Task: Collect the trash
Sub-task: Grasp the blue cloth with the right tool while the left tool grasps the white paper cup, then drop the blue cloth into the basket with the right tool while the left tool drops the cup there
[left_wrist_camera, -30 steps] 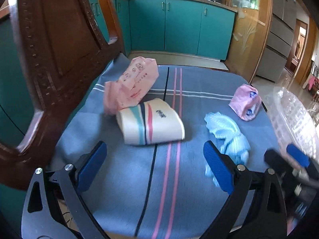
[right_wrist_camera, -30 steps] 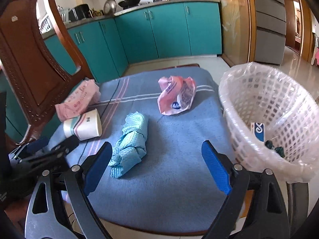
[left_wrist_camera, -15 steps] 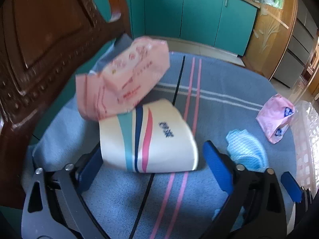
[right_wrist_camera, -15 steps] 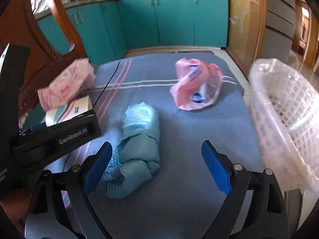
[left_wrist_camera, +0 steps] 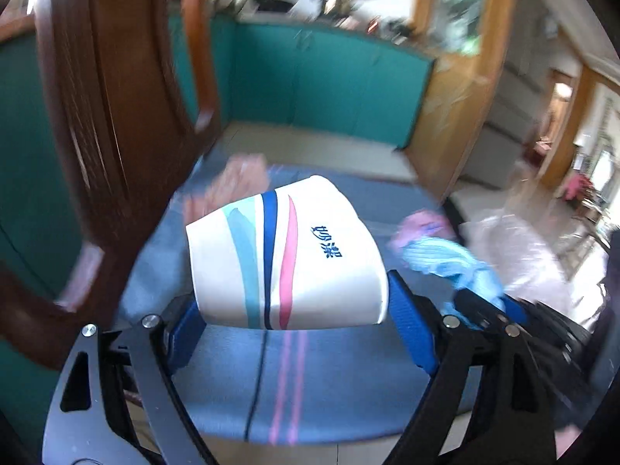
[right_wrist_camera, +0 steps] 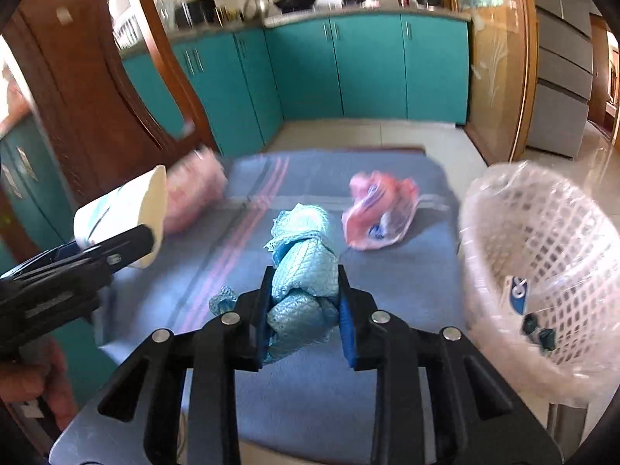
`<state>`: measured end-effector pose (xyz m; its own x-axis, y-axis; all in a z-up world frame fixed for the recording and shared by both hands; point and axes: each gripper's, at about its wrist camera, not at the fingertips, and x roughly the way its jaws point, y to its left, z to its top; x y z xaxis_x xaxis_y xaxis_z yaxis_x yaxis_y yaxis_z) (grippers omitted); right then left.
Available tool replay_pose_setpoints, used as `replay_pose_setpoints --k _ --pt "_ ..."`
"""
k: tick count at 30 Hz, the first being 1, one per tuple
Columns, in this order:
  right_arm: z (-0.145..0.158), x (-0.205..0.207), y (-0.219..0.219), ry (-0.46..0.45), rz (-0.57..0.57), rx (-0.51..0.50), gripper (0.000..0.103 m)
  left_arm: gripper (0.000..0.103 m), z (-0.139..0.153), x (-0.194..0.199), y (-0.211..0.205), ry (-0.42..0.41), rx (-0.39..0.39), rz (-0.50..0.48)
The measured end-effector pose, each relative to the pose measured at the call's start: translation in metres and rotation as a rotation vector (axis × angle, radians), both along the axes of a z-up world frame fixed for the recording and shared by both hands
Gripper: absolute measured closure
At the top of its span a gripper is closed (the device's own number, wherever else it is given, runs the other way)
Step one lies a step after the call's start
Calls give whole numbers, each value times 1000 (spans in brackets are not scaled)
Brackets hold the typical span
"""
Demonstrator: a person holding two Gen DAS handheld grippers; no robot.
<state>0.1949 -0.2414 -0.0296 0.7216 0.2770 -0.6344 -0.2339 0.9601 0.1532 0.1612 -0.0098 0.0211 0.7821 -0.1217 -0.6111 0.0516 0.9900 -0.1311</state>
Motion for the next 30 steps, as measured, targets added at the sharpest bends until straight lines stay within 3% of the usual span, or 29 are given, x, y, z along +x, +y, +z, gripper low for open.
replay_pose_setpoints --k 4,8,16,30 --pt "35 -34 -20 -87 22 57 73 17 26 -49 -4 -113 27 -57" --pt "46 -55 -28 -148 7 29 73 17 23 -69 -6 -121 28 -78" --pt "38 -55 -25 -131 13 15 73 17 5 -56 -8 -80 45 -61" --pt "32 -50 -19 -120 39 0 73 17 7 -55 -8 -63 47 -44"
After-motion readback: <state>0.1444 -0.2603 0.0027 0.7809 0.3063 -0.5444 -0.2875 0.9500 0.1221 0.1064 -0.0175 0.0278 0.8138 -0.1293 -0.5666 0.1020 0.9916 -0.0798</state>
